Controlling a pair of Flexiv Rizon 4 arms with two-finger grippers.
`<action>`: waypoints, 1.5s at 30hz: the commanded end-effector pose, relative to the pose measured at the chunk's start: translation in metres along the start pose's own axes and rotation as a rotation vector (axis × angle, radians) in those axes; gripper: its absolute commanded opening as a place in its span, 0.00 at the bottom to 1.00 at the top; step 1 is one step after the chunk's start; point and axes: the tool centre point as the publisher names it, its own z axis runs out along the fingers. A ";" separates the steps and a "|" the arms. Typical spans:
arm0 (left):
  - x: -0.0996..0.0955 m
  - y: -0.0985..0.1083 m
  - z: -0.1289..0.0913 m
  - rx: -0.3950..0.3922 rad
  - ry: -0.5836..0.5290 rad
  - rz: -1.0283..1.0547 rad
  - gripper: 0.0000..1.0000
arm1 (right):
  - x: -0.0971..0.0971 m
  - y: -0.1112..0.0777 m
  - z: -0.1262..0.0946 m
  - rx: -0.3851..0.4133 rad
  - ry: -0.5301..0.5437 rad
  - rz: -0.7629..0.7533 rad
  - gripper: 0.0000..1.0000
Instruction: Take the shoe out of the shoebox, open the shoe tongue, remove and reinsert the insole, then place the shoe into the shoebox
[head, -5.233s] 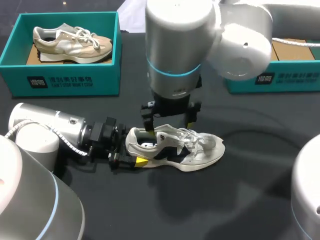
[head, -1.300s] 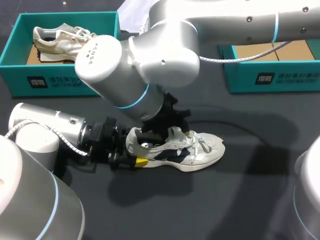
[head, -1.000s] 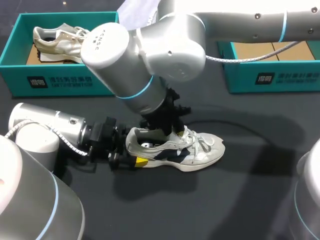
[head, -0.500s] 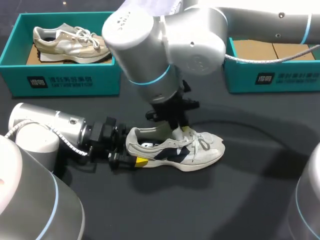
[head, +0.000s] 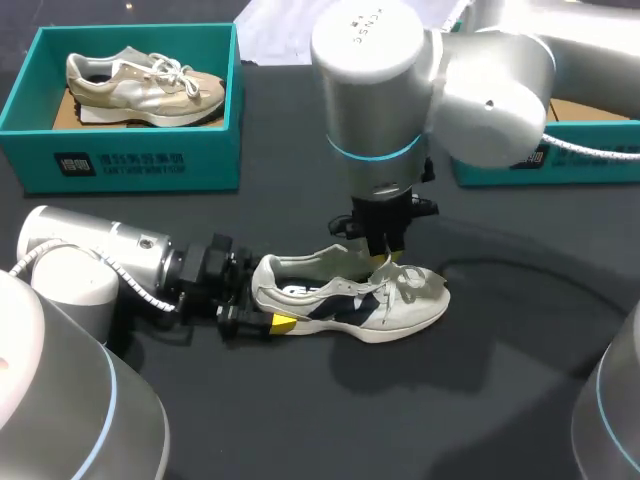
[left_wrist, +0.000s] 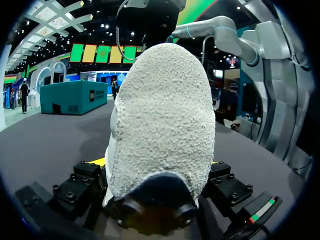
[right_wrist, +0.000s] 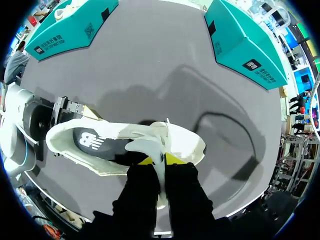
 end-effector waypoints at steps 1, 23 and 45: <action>0.001 0.001 0.001 -0.003 -0.001 0.000 0.00 | -0.006 -0.001 0.002 -0.003 0.072 -0.001 0.00; 0.001 0.001 0.001 -0.003 -0.001 0.000 0.00 | -0.035 -0.010 0.026 0.061 -0.021 0.049 0.00; 0.001 0.001 0.001 -0.003 -0.001 0.000 0.00 | -0.039 -0.011 0.039 0.098 -0.119 0.119 0.47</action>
